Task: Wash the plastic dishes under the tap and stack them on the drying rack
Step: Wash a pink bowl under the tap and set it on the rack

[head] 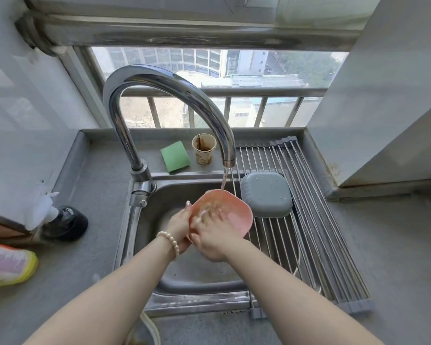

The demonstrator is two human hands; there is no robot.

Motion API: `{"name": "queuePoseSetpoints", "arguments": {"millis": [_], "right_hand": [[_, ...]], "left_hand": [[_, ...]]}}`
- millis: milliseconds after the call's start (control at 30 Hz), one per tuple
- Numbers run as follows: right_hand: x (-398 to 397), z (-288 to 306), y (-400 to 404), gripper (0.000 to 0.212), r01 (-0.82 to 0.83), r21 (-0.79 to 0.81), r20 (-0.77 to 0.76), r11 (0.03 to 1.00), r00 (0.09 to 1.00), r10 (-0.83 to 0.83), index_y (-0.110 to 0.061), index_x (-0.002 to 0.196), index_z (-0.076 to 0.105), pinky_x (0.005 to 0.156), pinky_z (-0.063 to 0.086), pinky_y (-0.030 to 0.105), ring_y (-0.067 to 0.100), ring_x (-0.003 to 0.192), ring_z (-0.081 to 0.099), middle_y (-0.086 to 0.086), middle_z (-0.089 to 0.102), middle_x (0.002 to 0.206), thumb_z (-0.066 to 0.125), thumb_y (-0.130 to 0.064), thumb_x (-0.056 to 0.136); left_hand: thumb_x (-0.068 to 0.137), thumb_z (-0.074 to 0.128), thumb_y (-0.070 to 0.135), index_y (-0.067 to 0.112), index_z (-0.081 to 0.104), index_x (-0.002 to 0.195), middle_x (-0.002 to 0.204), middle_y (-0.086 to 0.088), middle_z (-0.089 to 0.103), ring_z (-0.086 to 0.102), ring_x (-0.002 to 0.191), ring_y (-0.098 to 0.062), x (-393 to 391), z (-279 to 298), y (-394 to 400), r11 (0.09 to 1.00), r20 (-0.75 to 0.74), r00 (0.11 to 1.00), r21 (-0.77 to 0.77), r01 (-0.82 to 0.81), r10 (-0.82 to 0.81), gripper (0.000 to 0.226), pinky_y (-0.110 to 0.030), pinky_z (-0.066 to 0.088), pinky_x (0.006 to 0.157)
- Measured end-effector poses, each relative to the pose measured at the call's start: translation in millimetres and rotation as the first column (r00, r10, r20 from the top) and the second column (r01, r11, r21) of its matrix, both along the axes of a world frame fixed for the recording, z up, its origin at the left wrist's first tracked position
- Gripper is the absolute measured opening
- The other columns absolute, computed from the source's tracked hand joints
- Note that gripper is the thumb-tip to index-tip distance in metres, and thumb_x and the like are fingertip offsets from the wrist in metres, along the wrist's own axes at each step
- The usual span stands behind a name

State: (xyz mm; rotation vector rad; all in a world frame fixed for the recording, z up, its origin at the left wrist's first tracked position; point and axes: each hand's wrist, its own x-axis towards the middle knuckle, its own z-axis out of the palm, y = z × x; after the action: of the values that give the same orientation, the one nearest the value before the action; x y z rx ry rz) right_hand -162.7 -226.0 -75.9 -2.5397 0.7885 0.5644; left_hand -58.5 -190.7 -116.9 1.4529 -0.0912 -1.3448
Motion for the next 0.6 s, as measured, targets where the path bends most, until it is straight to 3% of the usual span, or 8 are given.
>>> {"name": "queuePoseSetpoints", "arguments": {"millis": [100, 167, 267, 367, 433, 533, 600], "right_hand": [[-16, 0, 3, 0.058, -0.162, 0.147, 0.102, 0.976, 0.984, 0.148, -0.019, 0.153, 0.012, 0.118, 0.0, 0.048, 0.019, 0.147, -0.002, -0.001, 0.008, 0.16, 0.023, -0.044, 0.102], [-26, 3, 0, 0.054, -0.196, 0.139, 0.153, 0.971, 0.973, 0.174, -0.019, 0.149, 0.026, 0.119, 0.007, 0.043, 0.02, 0.146, 0.008, 0.004, 0.02, 0.158, 0.028, -0.045, 0.102], [-35, 12, -9, 0.05, -0.245, -0.002, 0.092, 0.97, 0.965, 0.244, -0.019, 0.141, 0.044, 0.117, 0.016, 0.042, 0.022, 0.145, 0.018, 0.005, 0.028, 0.155, 0.025, -0.044, 0.102], [-36, 13, -17, 0.052, -0.194, -0.22, -0.001, 0.956, 0.98, 0.199, -0.019, 0.135, 0.05, 0.116, 0.013, 0.041, 0.025, 0.135, 0.038, 0.006, 0.044, 0.145, 0.019, -0.045, 0.103], [-29, 8, -16, 0.056, -0.114, -0.244, -0.055, 0.963, 0.993, 0.104, -0.021, 0.136, 0.049, 0.115, 0.011, 0.048, 0.025, 0.133, 0.038, 0.007, 0.049, 0.14, 0.016, -0.05, 0.101], [-14, -1, -3, 0.06, -0.028, -0.075, 0.007, 0.997, 1.0, 0.029, -0.024, 0.133, 0.052, 0.113, 0.002, 0.06, 0.022, 0.139, 0.027, 0.003, 0.044, 0.145, 0.018, -0.058, 0.097], [-12, -4, 2, 0.059, 0.039, 0.087, 0.075, 0.995, 0.996, -0.046, -0.023, 0.107, 0.069, 0.112, 0.004, 0.058, 0.021, 0.129, 0.04, 0.002, 0.058, 0.129, 0.023, -0.058, 0.097]], "left_hand": [[0.099, 0.041, 0.038, 0.003, 0.063, 0.098, 0.093, -0.024, 0.066, 0.066, 0.077, -0.031, 2, -1, 3, 0.998, 0.106, 0.994, 0.037, -0.043, 0.039, 0.041, -0.039, 0.056, 0.073], [0.099, 0.044, 0.037, 0.006, 0.063, 0.089, 0.087, -0.022, 0.067, 0.065, 0.078, -0.033, 0, 2, 4, 0.997, 0.173, 0.984, 0.058, -0.057, 0.046, 0.038, -0.045, 0.054, 0.078], [0.1, 0.042, 0.032, 0.009, 0.062, 0.081, 0.075, -0.011, 0.067, 0.064, 0.071, -0.027, 4, 12, 6, 0.992, 0.239, 0.966, 0.047, -0.117, 0.102, 0.036, -0.04, 0.055, 0.073], [0.1, 0.043, 0.035, 0.013, 0.062, 0.077, 0.082, -0.016, 0.066, 0.063, 0.077, -0.03, 18, 10, 11, 0.988, 0.361, 0.931, 0.122, -0.096, 0.046, 0.038, -0.05, 0.054, 0.078], [0.099, 0.044, 0.035, 0.012, 0.063, 0.075, 0.087, -0.021, 0.066, 0.064, 0.085, -0.036, 24, -3, 18, 0.979, 0.404, 0.914, 0.194, -0.064, -0.02, 0.038, -0.058, 0.053, 0.081], [0.099, 0.044, 0.028, 0.002, 0.066, 0.094, 0.096, -0.023, 0.066, 0.064, 0.097, -0.041, 30, -14, 26, 0.957, 0.383, 0.92, 0.288, -0.029, -0.087, 0.034, -0.057, 0.052, 0.084], [0.1, 0.041, 0.016, -0.007, 0.058, 0.116, 0.116, -0.026, 0.061, 0.059, 0.109, -0.041, 31, -7, 30, 0.93, 0.37, 0.914, 0.368, 0.021, -0.167, 0.033, -0.046, 0.051, 0.091]]}}
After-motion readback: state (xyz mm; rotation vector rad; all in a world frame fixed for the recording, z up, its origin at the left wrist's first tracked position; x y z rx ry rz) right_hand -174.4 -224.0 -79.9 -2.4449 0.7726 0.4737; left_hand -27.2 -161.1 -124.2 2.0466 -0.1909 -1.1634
